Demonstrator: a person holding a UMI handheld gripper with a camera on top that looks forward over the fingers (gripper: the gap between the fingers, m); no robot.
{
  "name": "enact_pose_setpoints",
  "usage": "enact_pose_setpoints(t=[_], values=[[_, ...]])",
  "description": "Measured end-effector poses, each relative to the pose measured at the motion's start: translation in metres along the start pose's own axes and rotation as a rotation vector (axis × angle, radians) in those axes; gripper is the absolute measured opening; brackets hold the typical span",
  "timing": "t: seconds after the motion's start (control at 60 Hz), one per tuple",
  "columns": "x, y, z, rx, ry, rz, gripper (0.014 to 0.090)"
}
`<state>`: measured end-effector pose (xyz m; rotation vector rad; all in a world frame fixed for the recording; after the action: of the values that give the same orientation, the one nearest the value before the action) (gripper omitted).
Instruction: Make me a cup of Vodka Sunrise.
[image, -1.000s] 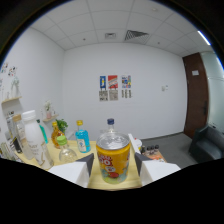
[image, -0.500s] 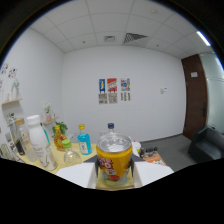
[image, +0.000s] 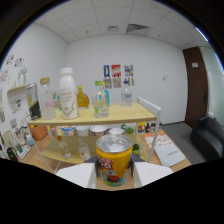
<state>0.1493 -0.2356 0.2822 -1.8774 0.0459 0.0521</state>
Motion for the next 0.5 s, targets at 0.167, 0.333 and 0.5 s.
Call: enact_pose_setpoints(t=[0.167, 0.333, 0.5], values=[[-0.017, 0.068, 0.02, -0.089, 0.028, -0.068, 0.0505], [-0.021, 0.087, 0.038, -0.114, 0.095, -0.321, 0.0502], [-0.018, 0.083, 0.05, -0.114, 0.182, -0.676, 0.0503]])
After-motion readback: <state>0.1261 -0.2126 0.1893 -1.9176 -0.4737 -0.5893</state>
